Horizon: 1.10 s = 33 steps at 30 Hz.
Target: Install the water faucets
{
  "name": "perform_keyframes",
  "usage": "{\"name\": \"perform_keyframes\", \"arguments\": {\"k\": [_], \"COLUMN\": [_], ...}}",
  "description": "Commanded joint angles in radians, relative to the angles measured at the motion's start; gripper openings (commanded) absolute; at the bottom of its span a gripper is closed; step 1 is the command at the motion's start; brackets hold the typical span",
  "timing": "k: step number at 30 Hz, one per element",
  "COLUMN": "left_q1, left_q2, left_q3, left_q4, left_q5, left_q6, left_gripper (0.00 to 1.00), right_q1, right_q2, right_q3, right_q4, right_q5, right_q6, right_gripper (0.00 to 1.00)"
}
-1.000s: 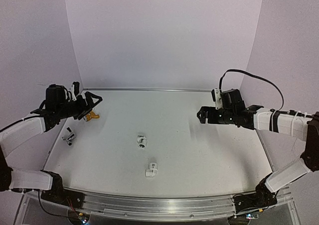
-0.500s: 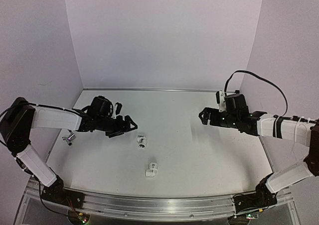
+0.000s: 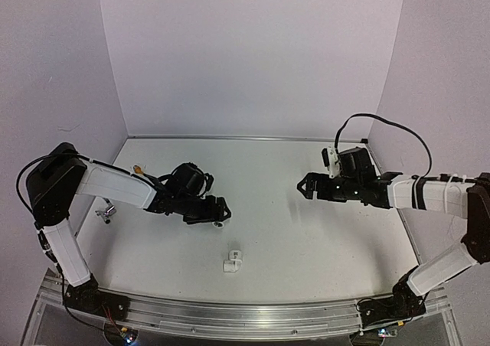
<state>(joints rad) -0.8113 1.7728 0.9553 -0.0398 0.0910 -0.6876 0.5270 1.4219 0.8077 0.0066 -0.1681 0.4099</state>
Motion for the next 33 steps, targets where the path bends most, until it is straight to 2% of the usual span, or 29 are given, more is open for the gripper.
{"name": "perform_keyframes", "arguments": {"k": [1,5,14,20,25,29,33], "left_q1": [-0.023,-0.054,-0.063,-0.063,-0.068,-0.07,-0.073], "left_q2": [0.022,0.068,0.139,0.136,0.045,-0.118,-0.25], "left_q3": [0.05,0.077,0.122,0.122,0.062,-0.056,-0.104], "left_q4": [-0.034,-0.033,-0.034,-0.033,0.047,0.184,0.231], "left_q5": [-0.114,-0.107,-0.132,-0.11,-0.041,0.083,0.162], "left_q6": [-0.041,-0.046,-0.014,0.039,0.226,0.419,0.559], "left_gripper": [0.82,0.78,0.57,0.3,0.01,0.0,0.0], "right_q1": [0.002,0.001,0.002,0.001,0.002,0.002,0.008], "right_q2": [0.022,0.039,0.038,0.038,0.054,0.084,0.123], "right_q3": [0.044,0.047,0.045,0.041,0.062,0.099,0.122], "right_q4": [0.021,0.021,0.018,0.018,0.018,0.022,0.068], "right_q5": [-0.036,-0.057,-0.07,-0.092,-0.196,-0.395,-0.613], "right_q6": [0.007,0.017,0.022,0.02,0.019,0.041,0.116], "right_gripper": [0.98,0.98,0.98,0.98,0.98,0.98,0.88]}}
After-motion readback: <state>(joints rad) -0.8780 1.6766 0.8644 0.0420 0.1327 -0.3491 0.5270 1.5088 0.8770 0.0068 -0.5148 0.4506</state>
